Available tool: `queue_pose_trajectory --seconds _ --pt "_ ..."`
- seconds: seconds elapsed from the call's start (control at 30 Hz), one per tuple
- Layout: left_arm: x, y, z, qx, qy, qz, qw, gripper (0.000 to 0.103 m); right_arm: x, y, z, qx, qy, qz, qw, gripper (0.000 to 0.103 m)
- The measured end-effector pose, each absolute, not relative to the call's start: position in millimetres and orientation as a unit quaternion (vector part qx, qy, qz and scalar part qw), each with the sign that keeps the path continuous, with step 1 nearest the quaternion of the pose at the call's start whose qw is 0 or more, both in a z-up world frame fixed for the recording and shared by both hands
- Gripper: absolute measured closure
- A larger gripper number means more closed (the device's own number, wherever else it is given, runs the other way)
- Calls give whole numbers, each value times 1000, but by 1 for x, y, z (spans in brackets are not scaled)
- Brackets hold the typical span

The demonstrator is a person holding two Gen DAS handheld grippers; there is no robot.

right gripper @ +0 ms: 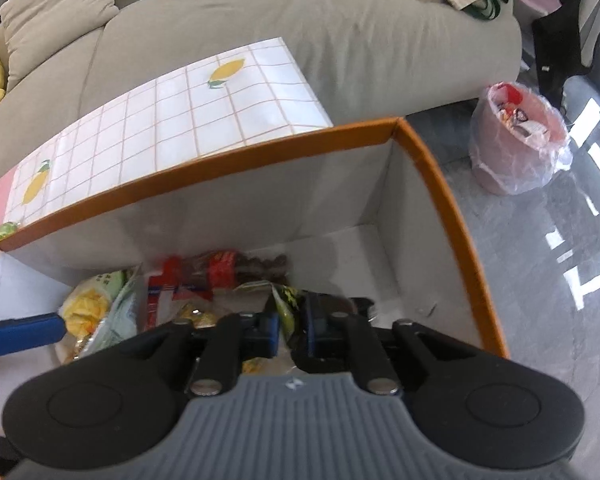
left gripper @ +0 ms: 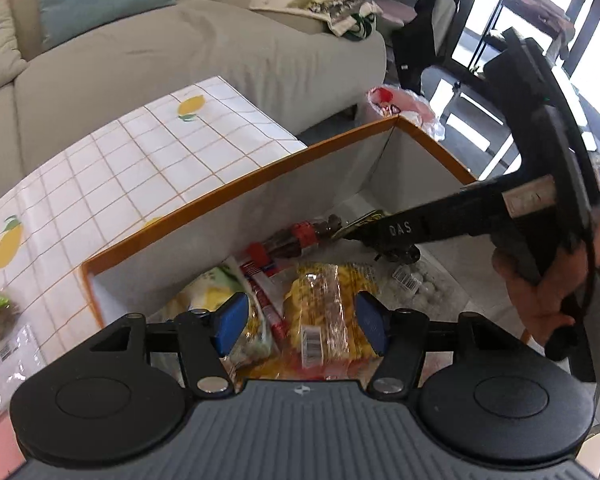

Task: Organize snacks
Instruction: 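Open the left tool to drop the cola bottle into the box while the right lowers the green snack, then withdraw both open tools from the box back toward the table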

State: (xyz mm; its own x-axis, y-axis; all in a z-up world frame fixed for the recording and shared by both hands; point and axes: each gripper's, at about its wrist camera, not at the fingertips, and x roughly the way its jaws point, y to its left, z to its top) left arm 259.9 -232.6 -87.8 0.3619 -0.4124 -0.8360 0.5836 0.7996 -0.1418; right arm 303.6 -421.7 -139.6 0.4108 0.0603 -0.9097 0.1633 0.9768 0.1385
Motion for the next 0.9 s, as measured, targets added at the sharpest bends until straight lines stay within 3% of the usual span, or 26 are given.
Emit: queue_pose_trajectory --seconds 0.13,0.3,0.37,0.6,0.67,0.9 --pt "250 -218 -77 68 468 -301 828 31 300 -421 -133 130 544 -23 829 57" --pt "236 -196 -63 54 452 -282 844 31 287 -415 -115 130 534 -29 835 45" --pt "230 -186 -56 52 442 -275 852 31 281 -410 -107 121 530 -39 838 33" --pt "201 -148 -27 38 416 -244 875 31 251 -398 -74 138 506 -74 849 20" --pt "191 -136 -19 31 401 -229 887 31 241 -391 -62 145 493 -79 854 6" --pt "156 -88 0 3 366 -190 911 31 198 -361 -29 179 439 -84 876 5"
